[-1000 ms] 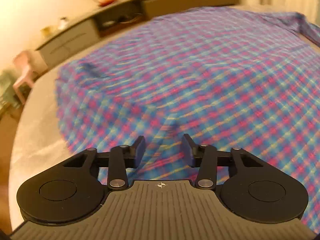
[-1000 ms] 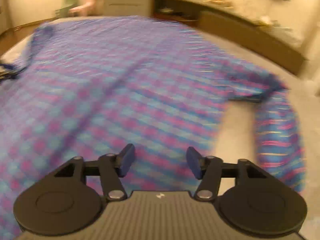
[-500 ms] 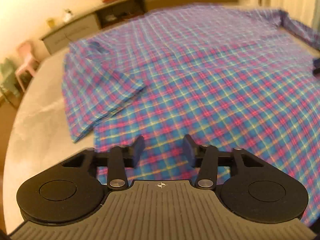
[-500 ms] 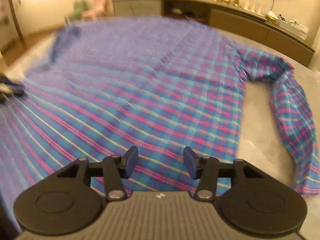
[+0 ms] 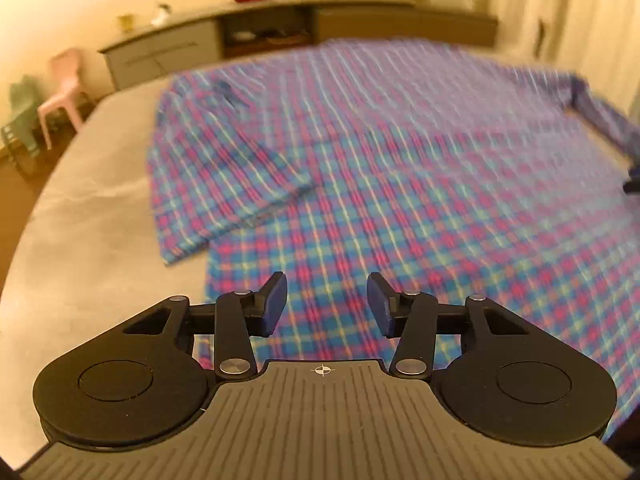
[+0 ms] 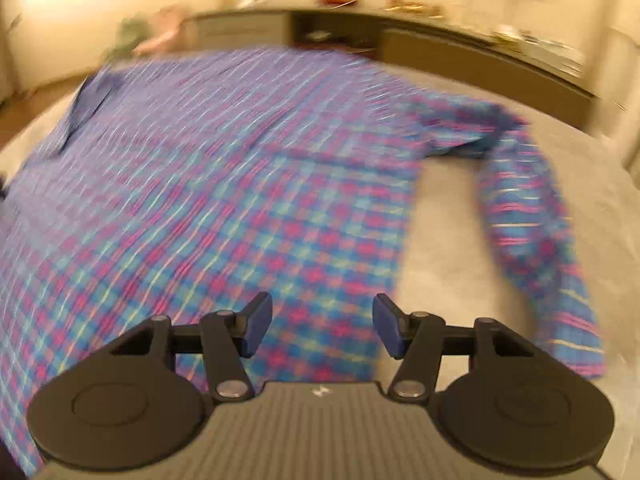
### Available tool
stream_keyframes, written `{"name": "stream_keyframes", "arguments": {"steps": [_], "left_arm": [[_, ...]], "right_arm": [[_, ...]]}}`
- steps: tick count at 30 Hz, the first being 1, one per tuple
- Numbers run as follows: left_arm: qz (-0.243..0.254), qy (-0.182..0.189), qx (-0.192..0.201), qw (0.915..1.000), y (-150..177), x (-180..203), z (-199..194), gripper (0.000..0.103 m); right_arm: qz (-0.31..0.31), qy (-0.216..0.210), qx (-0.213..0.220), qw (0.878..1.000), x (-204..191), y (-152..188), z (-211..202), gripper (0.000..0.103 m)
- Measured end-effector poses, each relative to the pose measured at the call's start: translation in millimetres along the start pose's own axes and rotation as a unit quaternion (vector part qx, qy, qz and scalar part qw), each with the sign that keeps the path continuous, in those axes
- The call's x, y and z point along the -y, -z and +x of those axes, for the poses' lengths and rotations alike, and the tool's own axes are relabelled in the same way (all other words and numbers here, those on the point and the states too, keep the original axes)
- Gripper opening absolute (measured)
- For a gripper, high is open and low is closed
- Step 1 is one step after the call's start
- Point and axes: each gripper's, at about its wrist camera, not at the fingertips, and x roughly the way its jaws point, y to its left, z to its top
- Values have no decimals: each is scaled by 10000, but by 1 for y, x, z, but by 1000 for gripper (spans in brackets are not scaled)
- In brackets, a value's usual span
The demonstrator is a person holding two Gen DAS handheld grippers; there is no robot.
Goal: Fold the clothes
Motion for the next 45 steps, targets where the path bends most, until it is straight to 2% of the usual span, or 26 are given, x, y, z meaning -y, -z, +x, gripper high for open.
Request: {"name": "stream_keyframes", "arguments": {"steps": [1,2,4,5,6,7,8,9,11,12,15,18,22,24,26,28,31,32,34,36,39,40,41,42,44,45], "left_arm": [[49,-137,-98,9998,4,-2,4,47],[60,-268,-164,9995,7,-5,7,58],[-15,-528,-210,9984,8,-17,7,63],[-26,-700,-244,9972,7,-22,8,62],[-24,-915,-286,9954,6,-26,9,58],[-28,-1134,-315,9930,3,-29,8,45],[-60,-1265,-255,9916,-3,-34,4,43],[-128,-1243,-97,9921,-11,-36,-4,46],[-256,-1042,262,9939,-29,-31,-27,55],[-207,-898,432,9948,-41,-23,-34,57],[196,-339,828,9958,-76,20,-54,67],[724,313,945,9924,-105,79,-56,69],[1426,1100,940,9792,-129,163,-51,69],[1809,1341,956,9696,-134,201,-46,69],[2111,1482,956,9614,-136,232,-37,69],[2235,1672,925,9558,-137,255,-22,69],[2110,1916,775,9554,-146,286,3,69],[2043,1984,726,9558,-148,296,10,69],[1892,2125,616,9567,-152,314,22,69],[1845,2217,550,9559,-155,334,37,69],[1986,2226,770,9514,-157,350,35,69],[2045,2228,917,9488,-158,352,30,69],[2106,2231,1066,9458,-158,352,26,69],[2163,2238,1194,9428,-159,352,24,70],[2236,2245,1299,9395,-162,353,30,75],[2263,2210,1281,9400,-163,356,34,75]], "right_arm": [[-46,-18,-56,10000,0,1,3,59],[-67,-30,-109,9999,0,1,5,63],[243,179,-163,9994,16,1,5,65],[415,322,-179,9985,29,0,7,64],[571,366,-179,9975,40,2,3,53],[793,366,-22,9962,53,3,-6,50],[1053,361,154,9937,68,5,-15,51],[1543,339,437,9865,90,8,-30,56],[2359,629,726,9670,128,17,-45,62],[2534,954,729,9599,140,23,-49,62],[2098,1557,625,9632,152,25,-46,67],[1632,1555,583,9725,147,17,-36,73],[1672,2138,665,9602,159,10,-39,73],[2154,2023,766,9523,175,20,-48,73],[2309,1984,861,9487,183,32,-62,73],[2118,1756,892,9573,187,39,-54,73],[1501,1375,836,9755,184,43,-38,72],[1341,1494,760,9767,182,41,-32,69],[1039,1722,595,9778,180,38,-20,54],[1074,1722,327,9786,185,34,-11,3],[1413,1354,474,9795,188,26,-24,1],[1770,782,1031,9757,188,25,-51,1],[2121,136,1622,9636,189,25,-78,1],[2479,-833,2370,9356,195,32,-104,0],[2925,-1003,2605,9146,205,39,-112,0],[3174,-938,2466,9109,210,41,-106,1]]}}
